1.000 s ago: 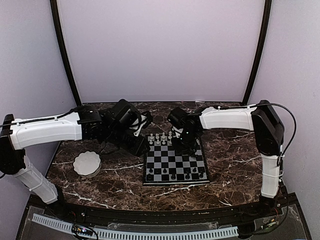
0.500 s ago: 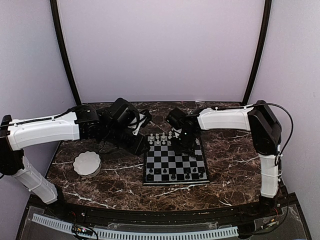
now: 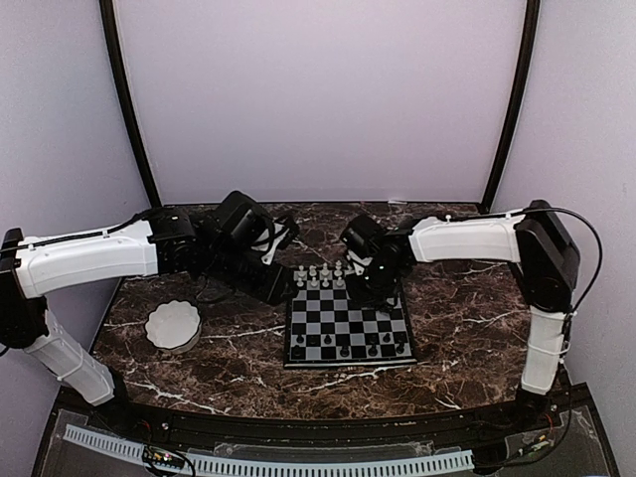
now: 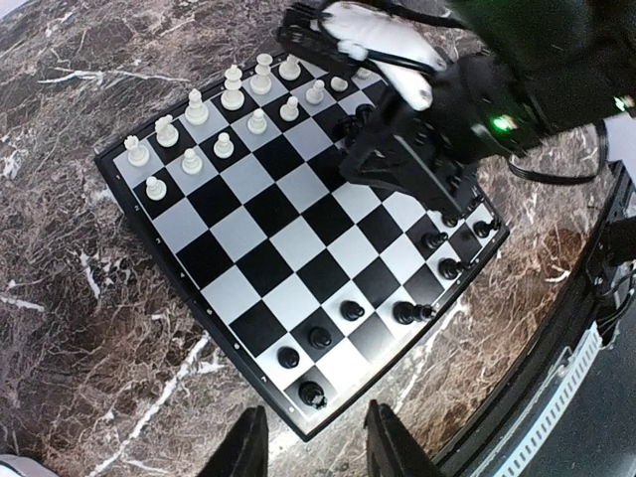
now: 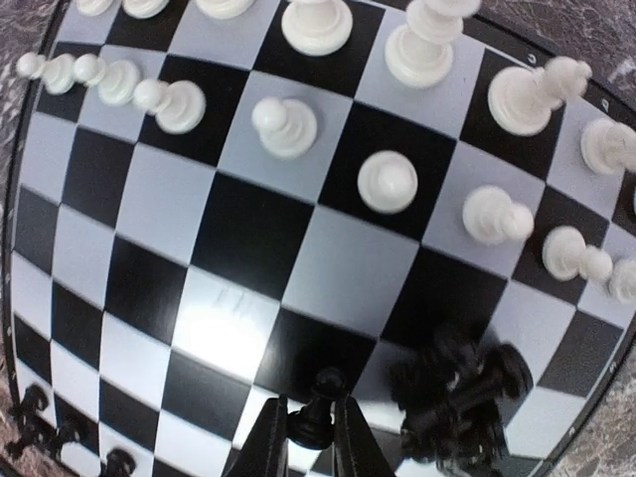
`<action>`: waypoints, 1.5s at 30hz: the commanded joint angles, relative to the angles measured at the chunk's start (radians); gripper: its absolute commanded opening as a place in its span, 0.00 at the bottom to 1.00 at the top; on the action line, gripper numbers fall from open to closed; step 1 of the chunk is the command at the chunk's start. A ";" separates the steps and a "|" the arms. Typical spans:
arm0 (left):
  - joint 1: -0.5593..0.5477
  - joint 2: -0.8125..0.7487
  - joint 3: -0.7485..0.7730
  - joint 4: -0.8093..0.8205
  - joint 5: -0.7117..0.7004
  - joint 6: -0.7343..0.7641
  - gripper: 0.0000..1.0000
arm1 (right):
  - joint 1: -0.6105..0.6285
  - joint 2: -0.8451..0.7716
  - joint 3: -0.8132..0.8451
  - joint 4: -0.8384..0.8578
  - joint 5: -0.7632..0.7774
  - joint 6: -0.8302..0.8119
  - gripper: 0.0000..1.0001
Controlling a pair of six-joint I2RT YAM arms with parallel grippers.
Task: Set up the chess pieces on the board
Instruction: Pick up the pawn from the chessboard, then pass from the right arm to the left
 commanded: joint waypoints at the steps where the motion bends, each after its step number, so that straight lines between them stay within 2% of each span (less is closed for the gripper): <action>1: 0.084 -0.044 -0.013 0.070 0.122 -0.061 0.37 | 0.021 -0.238 -0.105 0.139 -0.090 -0.094 0.10; 5: 0.179 -0.017 -0.015 0.142 0.305 -0.132 0.37 | 0.051 -0.407 -0.222 0.285 -0.207 -0.200 0.11; 7: 0.215 0.017 -0.006 0.174 0.404 -0.165 0.35 | 0.066 -0.454 -0.255 0.321 -0.218 -0.222 0.11; 11: 0.251 0.079 -0.001 0.279 0.613 -0.236 0.32 | 0.092 -0.461 -0.233 0.285 -0.210 -0.264 0.11; 19: 0.253 0.210 0.077 0.385 0.830 -0.277 0.32 | 0.140 -0.463 -0.166 0.235 -0.133 -0.342 0.11; 32: 0.253 0.267 0.096 0.455 0.901 -0.321 0.31 | 0.154 -0.428 -0.105 0.181 -0.118 -0.397 0.12; 40: 0.264 0.229 0.078 0.412 0.787 -0.293 0.33 | 0.154 -0.409 -0.101 0.181 -0.135 -0.382 0.12; 45: 0.284 0.189 0.034 0.502 0.780 -0.322 0.34 | 0.154 -0.416 -0.113 0.182 -0.144 -0.379 0.13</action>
